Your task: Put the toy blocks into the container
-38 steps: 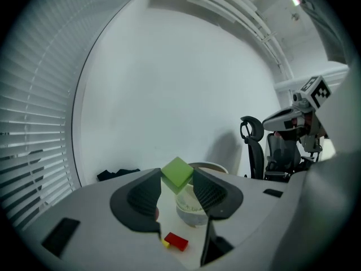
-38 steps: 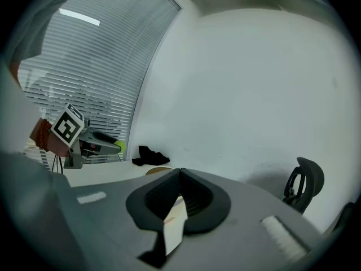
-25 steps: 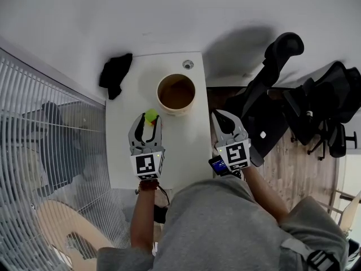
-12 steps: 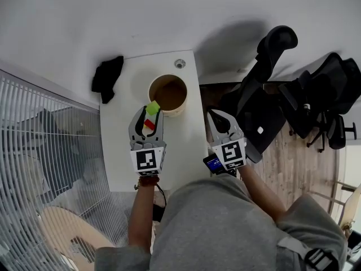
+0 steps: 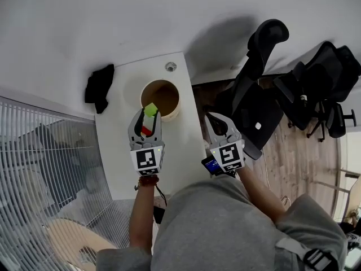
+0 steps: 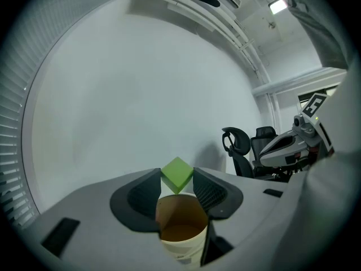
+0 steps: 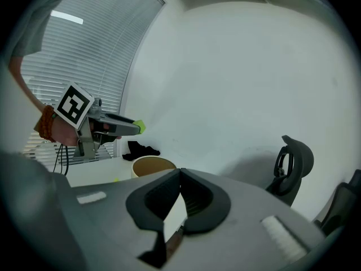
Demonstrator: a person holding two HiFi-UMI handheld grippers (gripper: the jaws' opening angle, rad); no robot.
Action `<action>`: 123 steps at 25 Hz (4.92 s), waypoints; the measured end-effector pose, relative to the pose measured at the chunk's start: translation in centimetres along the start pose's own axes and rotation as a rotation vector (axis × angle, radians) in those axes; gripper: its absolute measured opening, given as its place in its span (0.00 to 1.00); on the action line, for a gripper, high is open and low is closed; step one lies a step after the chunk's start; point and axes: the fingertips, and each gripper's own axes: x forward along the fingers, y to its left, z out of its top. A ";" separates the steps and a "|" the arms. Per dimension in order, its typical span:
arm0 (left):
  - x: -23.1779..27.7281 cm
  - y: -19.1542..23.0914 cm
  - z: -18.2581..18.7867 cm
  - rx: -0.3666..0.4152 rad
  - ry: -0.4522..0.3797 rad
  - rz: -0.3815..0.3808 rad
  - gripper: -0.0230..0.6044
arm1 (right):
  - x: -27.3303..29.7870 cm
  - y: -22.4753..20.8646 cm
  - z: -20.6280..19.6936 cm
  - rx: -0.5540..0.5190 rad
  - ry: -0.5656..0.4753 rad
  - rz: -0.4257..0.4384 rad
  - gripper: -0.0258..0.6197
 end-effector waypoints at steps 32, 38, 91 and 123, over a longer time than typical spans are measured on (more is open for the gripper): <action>1.9 0.9 -4.2 -0.045 0.091 -0.008 0.33 | 0.1 -1.3 -1.4 0.001 0.045 -0.038 0.06; -0.5 3.3 -7.0 -0.048 0.137 0.045 0.33 | 0.4 -0.9 -1.3 -0.018 0.053 -0.028 0.06; -2.6 4.5 -29.9 -0.387 0.592 0.197 0.36 | 4.1 3.1 -2.5 -0.069 0.111 0.071 0.06; -2.3 4.1 -34.1 -0.550 0.703 0.311 0.30 | 3.9 2.9 -3.0 -0.062 0.126 0.071 0.06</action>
